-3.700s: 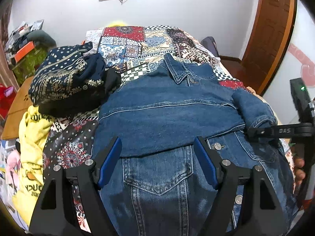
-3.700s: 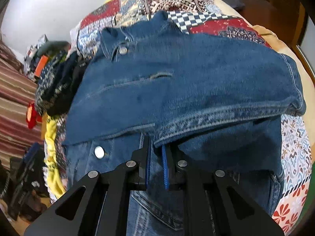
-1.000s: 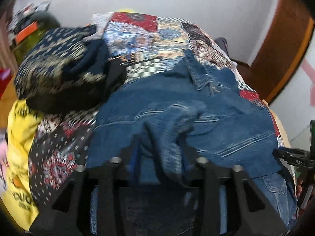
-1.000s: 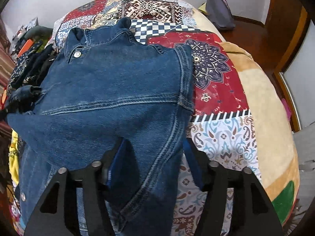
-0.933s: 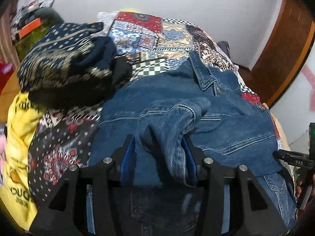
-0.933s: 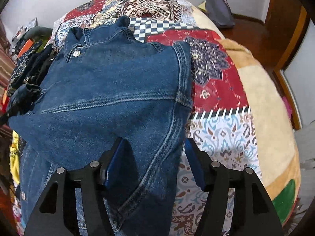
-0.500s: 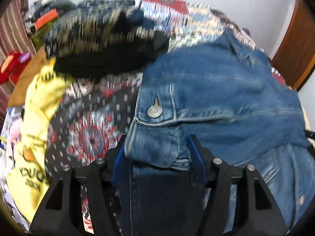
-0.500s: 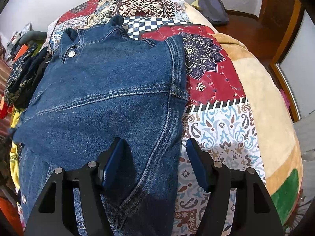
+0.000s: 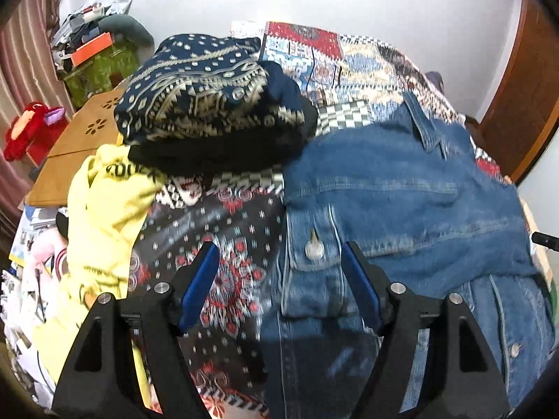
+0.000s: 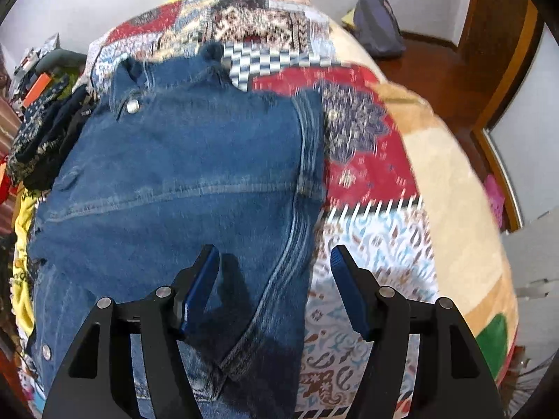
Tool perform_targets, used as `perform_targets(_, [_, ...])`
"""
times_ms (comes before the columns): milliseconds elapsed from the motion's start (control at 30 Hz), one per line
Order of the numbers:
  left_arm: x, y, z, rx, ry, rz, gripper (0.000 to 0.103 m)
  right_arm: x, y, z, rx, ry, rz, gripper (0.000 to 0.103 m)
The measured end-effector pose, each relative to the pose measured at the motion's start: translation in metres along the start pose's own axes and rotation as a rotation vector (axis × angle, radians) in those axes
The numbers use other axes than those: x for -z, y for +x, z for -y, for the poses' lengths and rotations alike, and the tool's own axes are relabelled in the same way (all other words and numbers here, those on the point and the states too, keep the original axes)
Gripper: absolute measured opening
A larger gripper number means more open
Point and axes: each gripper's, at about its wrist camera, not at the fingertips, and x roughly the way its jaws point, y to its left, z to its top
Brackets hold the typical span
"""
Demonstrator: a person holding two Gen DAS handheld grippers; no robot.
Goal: Fold large clothes
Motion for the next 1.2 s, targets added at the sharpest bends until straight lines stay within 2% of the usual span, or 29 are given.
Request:
perform_targets(67, [-0.006, 0.013, -0.007, 0.051, -0.023, -0.033, 0.072, -0.007, 0.001, 0.007, -0.009, 0.024, 0.017, 0.062])
perform_targets(133, [-0.008, 0.041, -0.010, 0.126, -0.027, -0.123, 0.072, -0.013, 0.007, 0.016, -0.022, 0.063, 0.012, 0.062])
perform_targets(233, [-0.005, 0.072, -0.017, 0.184, -0.076, -0.200, 0.072, -0.021, 0.024, 0.033, -0.067, 0.132, -0.016, 0.062])
perform_targets(400, [-0.006, 0.100, -0.030, 0.357, -0.227, -0.249, 0.072, -0.027, 0.048, 0.048, -0.125, 0.189, -0.053, 0.062])
perform_targets(433, [-0.004, 0.108, -0.031, 0.381, -0.249, -0.270, 0.074, -0.029, 0.052, 0.049, -0.143, 0.197, -0.055, 0.062])
perform_targets(467, [-0.002, 0.116, -0.031, 0.391, -0.267, -0.292, 0.082, -0.030, 0.054, 0.048, -0.159, 0.201, -0.057, 0.062])
perform_targets(533, [0.002, 0.126, -0.032, 0.392, -0.299, -0.300, 0.088, -0.034, 0.061, 0.047, -0.192, 0.206, -0.065, 0.062])
perform_targets(633, [0.003, 0.127, -0.032, 0.408, -0.326, -0.283, 0.087, -0.037, 0.069, 0.048, -0.211, 0.230, -0.059, 0.061])
perform_targets(667, [0.003, 0.126, -0.030, 0.409, -0.326, -0.279, 0.081, -0.038, 0.070, 0.047, -0.213, 0.228, -0.040, 0.059])
perform_targets(700, [0.002, 0.124, -0.028, 0.431, -0.326, -0.276, 0.074, -0.039, 0.071, 0.046, -0.217, 0.222, -0.029, 0.053])
perform_targets(733, [0.001, 0.122, -0.027, 0.458, -0.327, -0.281, 0.060, -0.040, 0.071, 0.048, -0.218, 0.218, -0.023, 0.042])
perform_targets(767, [-0.001, 0.120, -0.026, 0.466, -0.322, -0.283, 0.056, -0.042, 0.072, 0.049, -0.220, 0.216, -0.019, 0.034])
perform_targets(833, [-0.006, 0.114, -0.018, 0.434, -0.270, -0.276, 0.051, -0.046, 0.069, 0.052, -0.246, 0.216, -0.006, 0.022])
perform_targets(900, [-0.012, 0.107, -0.007, 0.390, -0.203, -0.268, 0.046, -0.052, 0.062, 0.051, -0.237, 0.187, 0.012, 0.017])
perform_targets(1000, [-0.021, 0.097, 0.009, 0.340, -0.134, -0.257, 0.039, -0.064, 0.043, 0.040, -0.183, 0.093, 0.077, 0.015])
perform_targets(1067, [-0.027, 0.091, 0.016, 0.332, -0.107, -0.247, 0.038, -0.074, 0.034, 0.034, -0.141, 0.038, 0.114, 0.014])
perform_targets(1200, [-0.041, 0.083, 0.036, 0.321, -0.052, -0.223, 0.038, -0.095, 0.040, 0.039, -0.081, -0.007, 0.126, 0.014])
